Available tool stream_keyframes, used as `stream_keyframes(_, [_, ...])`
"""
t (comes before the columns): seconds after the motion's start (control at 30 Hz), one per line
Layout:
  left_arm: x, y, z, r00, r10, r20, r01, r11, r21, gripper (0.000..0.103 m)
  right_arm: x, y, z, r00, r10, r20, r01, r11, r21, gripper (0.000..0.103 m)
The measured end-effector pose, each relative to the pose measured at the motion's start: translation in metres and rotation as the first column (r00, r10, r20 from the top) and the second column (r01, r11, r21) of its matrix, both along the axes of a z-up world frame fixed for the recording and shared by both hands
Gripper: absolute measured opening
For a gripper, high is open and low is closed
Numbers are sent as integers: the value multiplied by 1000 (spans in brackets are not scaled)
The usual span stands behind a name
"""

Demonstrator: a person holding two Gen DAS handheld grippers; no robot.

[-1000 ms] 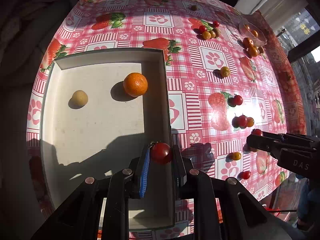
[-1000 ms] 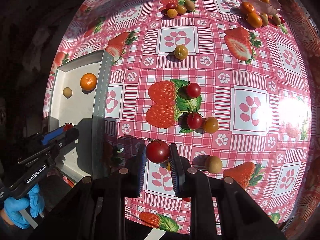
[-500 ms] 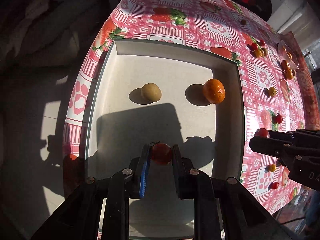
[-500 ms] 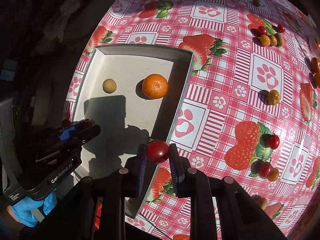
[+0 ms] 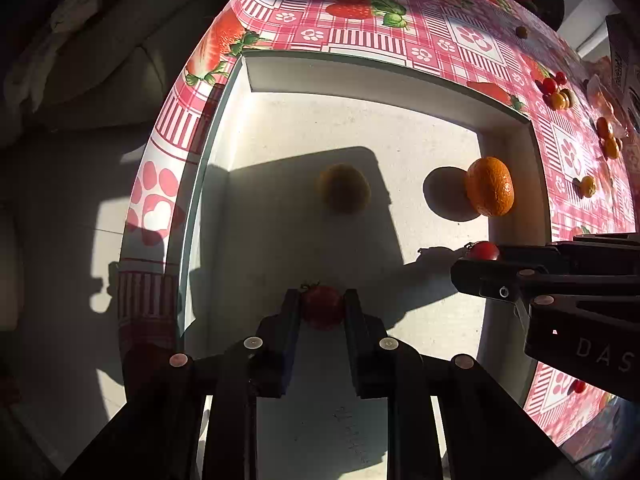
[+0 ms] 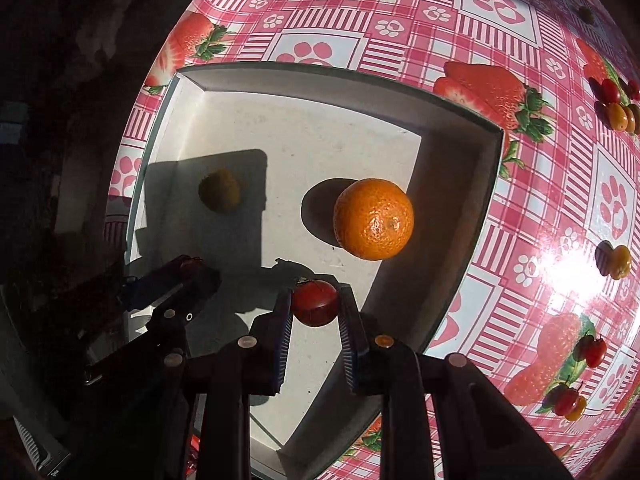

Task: Organize fruits
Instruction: 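Open the left tool then the right tool to drop the tomatoes in the tray, then grasp a yellow cherry tomato with the left tool while the right grasps a kiwi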

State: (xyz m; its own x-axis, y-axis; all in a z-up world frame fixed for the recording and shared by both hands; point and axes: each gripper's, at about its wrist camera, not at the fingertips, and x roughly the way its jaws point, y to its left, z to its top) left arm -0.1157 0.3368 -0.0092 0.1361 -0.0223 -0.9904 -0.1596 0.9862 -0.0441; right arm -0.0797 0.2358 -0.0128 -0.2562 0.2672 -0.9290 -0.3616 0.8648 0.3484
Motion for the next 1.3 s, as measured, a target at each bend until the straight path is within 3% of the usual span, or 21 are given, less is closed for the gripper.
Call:
stream_keyframes(0.1, [-1, -3, -1, 1000, -22, -1, 22, 999, 25, 24, -1, 6, -3, 1000, 11, 5, -11, 1000, -6, 26])
stream_keyframes(0.13, [-1, -3, 0, 1000, -24, -1, 24, 999, 34, 29, -1, 8, -3, 1000, 19, 7, -19, 1000, -5, 26])
stream_keyframes(0.17, [-1, -3, 0, 1000, -24, -1, 24, 999, 39, 37, -1, 11, -4, 1000, 26, 8, -26, 1000, -6, 26])
stream_keyframes(0.2, [-1, -3, 0, 1000, -20, -3, 21, 999, 38, 64, 0, 14, -5, 1000, 30, 9, -30, 1000, -5, 26])
stream_keyframes(0.23, [-2, -2, 1, 1000, -13, 5, 13, 999, 43, 76, 0, 15, -5, 999, 32, 9, -32, 999, -3, 27])
stream_keyframes(0.3, [-3, -1, 4, 1000, -12, 21, 11, 999, 50, 76, 1, 18, -6, 999, 33, 3, -33, 999, 3, 33])
stream_keyframes(0.37, [2, -7, 5, 1000, -19, 10, 18, 999, 48, 76, 2, 18, -6, 999, 39, 11, -39, 999, -1, 47])
stream_keyframes(0.5, [7, -11, 5, 1000, -23, -7, 24, 998, 56, 76, 5, 16, 1, 998, 52, 20, -52, 999, 2, 61])
stream_keyframes(0.57, [8, -14, 5, 1000, -23, -15, 24, 998, 63, 76, 5, 15, 6, 998, 59, 31, -59, 998, 7, 79])
stream_keyframes(0.6, [9, -16, 7, 1000, -26, -18, 27, 998, 63, 76, 4, 14, 14, 997, 61, 46, -62, 998, 4, 82])
stream_keyframes(0.97, [-1, -31, 32, 998, -62, -30, 64, 996, 68, 76, 6, -20, 59, 991, 13, 130, -17, 1000, 25, 85])
stream_keyframes(1.3, [2, -106, 53, 978, -206, -11, 207, 977, 53, 76, -21, -133, 51, 981, -158, 115, 165, 985, -51, 85])
